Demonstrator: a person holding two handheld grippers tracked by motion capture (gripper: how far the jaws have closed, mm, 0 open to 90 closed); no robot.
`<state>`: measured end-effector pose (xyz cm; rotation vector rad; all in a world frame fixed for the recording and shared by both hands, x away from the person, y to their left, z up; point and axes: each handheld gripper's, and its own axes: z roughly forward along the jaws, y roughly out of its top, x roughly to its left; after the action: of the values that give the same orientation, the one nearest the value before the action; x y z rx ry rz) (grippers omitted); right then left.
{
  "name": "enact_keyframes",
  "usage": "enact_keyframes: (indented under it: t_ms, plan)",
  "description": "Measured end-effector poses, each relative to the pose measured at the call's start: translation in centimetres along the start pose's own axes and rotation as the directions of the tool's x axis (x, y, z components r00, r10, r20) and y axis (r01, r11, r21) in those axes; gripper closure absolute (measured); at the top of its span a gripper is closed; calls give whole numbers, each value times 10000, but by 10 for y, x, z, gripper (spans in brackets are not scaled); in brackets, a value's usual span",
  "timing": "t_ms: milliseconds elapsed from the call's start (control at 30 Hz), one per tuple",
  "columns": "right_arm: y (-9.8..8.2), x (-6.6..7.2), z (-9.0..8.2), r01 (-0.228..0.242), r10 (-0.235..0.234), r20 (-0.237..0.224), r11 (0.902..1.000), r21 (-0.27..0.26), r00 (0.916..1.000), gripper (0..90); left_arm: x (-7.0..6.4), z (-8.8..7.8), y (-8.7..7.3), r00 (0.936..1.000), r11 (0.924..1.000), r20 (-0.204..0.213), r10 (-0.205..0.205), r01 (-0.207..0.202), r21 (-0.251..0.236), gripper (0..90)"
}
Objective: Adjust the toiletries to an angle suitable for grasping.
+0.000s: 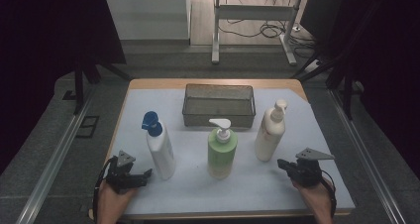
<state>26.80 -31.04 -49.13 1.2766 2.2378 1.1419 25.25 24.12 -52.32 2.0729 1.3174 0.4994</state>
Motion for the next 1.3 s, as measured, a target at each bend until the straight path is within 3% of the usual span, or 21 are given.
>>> enact_keyframes:
  t_ms: [533,767,1000,1167,1300]
  plan:
    - [15,22,15,309,-323,-576,9992,-257,9978,893,0,0,0,10000,10000,-2,-3,3,-6,130]
    - [22,34,31,632,-649,-456,9973,-366,9969,894,0,0,0,10000,10000,-2,-4,4,-5,130]
    - [27,44,47,995,-995,32,9943,-374,9950,895,0,0,0,10000,10000,-1,-5,5,-5,130]
    - [24,45,55,1204,-1192,411,9923,-273,9920,895,0,0,0,10000,10000,1,-3,3,-1,130]
    - [23,42,55,1149,-1138,351,9929,-303,9929,895,0,0,0,10000,10000,3,-7,7,-2,130]
